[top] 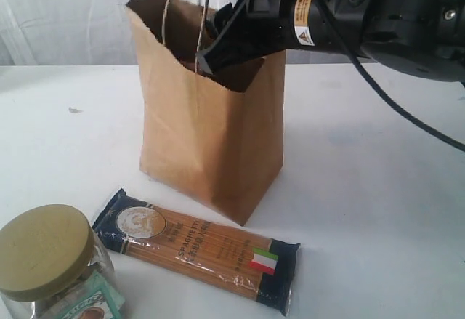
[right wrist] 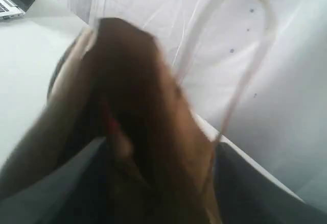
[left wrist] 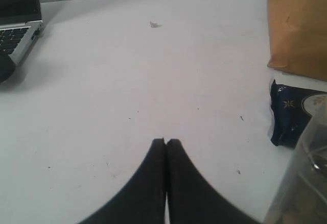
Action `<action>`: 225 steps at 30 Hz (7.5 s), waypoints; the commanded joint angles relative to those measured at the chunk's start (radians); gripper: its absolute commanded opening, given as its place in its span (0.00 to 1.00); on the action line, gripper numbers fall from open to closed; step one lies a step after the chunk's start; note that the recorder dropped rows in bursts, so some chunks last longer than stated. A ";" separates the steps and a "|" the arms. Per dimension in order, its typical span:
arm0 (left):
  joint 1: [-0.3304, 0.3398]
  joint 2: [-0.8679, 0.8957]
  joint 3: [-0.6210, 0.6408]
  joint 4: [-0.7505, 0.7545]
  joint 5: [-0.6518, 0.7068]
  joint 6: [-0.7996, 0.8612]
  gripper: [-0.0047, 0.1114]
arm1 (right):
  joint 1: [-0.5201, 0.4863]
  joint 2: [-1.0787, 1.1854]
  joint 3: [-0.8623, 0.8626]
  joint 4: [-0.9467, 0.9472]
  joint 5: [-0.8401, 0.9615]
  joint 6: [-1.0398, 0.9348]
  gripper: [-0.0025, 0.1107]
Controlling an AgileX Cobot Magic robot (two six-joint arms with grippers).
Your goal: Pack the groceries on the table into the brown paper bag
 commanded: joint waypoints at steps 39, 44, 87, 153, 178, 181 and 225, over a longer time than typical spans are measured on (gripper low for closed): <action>-0.005 -0.004 0.004 -0.007 -0.005 -0.001 0.04 | -0.658 -0.594 0.574 0.751 0.112 -0.336 0.02; -0.005 -0.004 0.004 -0.007 -0.005 -0.001 0.04 | -0.658 -0.890 0.695 0.751 -0.005 -0.336 0.02; -0.004 -0.004 0.004 -0.007 -0.005 -0.001 0.04 | -0.781 -1.469 1.143 0.683 0.224 -0.336 0.02; -0.045 0.921 -0.650 0.784 0.009 -0.348 0.04 | -0.781 -1.469 1.143 0.685 0.250 -0.336 0.02; -0.356 1.207 -1.066 -0.309 0.889 0.831 0.95 | -0.781 -1.469 1.143 0.685 0.250 -0.336 0.02; -0.356 1.205 -1.043 -0.308 0.885 0.768 0.94 | -0.781 -1.469 1.143 0.685 0.250 -0.336 0.02; -0.356 1.194 -0.795 -0.219 0.755 1.122 0.94 | -0.781 -1.469 1.143 0.685 0.250 -0.336 0.02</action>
